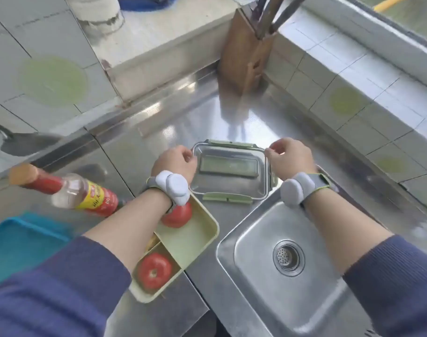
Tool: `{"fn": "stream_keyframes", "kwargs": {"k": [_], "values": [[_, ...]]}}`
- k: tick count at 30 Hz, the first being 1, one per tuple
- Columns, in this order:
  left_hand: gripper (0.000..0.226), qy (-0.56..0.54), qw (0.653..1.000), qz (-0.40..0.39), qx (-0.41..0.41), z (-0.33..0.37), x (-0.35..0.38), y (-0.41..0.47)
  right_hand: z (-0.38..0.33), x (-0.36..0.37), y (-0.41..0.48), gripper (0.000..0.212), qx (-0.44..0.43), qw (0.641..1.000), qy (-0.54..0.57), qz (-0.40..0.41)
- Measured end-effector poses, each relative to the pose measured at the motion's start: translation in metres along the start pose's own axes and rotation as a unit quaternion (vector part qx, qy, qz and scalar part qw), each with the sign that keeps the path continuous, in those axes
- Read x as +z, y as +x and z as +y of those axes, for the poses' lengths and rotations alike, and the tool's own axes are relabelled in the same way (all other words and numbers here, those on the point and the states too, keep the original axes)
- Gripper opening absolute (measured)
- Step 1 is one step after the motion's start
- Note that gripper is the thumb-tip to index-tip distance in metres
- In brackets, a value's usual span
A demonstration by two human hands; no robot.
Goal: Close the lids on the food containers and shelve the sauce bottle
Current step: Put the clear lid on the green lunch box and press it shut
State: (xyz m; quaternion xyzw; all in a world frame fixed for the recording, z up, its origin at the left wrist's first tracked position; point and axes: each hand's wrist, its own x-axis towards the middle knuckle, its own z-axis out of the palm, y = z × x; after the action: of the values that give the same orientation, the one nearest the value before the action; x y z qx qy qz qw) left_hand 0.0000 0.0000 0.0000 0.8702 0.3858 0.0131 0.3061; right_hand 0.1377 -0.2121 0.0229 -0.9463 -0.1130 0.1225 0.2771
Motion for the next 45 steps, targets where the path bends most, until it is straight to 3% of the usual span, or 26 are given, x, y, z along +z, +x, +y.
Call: {"fn": "stream_keyframes", "kwargs": {"k": [6, 9, 15, 22, 27, 33, 37, 40, 45], "values": [[0.041, 0.048, 0.998, -0.025, -0.039, -0.011, 0.028, 0.021, 0.039, 0.019, 0.015, 0.045, 0.088, 0.994, -0.06, -0.023], [0.034, 0.051, 0.998, -0.012, -0.037, -0.017, 0.031, 0.029, 0.046, 0.03, 0.019, 0.051, 0.118, 0.991, -0.048, -0.043], [0.019, 0.025, 0.999, -0.015, -0.042, -0.024, 0.026, 0.036, 0.042, 0.042, 0.018, 0.027, 0.142, 0.986, -0.006, -0.084], [0.016, -0.077, 0.992, 0.099, 0.013, -0.005, -0.028, 0.019, -0.005, 0.0, 0.008, 0.017, 0.071, 0.993, 0.081, 0.052], [0.022, -0.113, 0.983, 0.145, 0.008, 0.003, -0.072, -0.019, -0.045, -0.027, -0.017, 0.018, 0.047, 0.989, 0.124, 0.073], [0.02, -0.102, 0.985, 0.138, -0.027, -0.028, -0.117, -0.092, -0.08, -0.027, -0.068, 0.02, 0.02, 0.994, 0.101, 0.026], [0.005, -0.144, 0.979, 0.134, -0.046, -0.06, -0.132, -0.134, -0.09, -0.021, -0.093, 0.019, 0.006, 0.992, 0.122, 0.008], [0.021, -0.148, 0.98, 0.109, -0.075, -0.084, -0.14, -0.159, -0.1, -0.015, -0.106, 0.023, -0.011, 0.987, 0.161, -0.024], [0.013, -0.267, 0.952, 0.079, -0.128, -0.114, -0.149, -0.184, -0.121, -0.002, -0.115, 0.017, -0.036, 0.972, 0.206, -0.107]]}}
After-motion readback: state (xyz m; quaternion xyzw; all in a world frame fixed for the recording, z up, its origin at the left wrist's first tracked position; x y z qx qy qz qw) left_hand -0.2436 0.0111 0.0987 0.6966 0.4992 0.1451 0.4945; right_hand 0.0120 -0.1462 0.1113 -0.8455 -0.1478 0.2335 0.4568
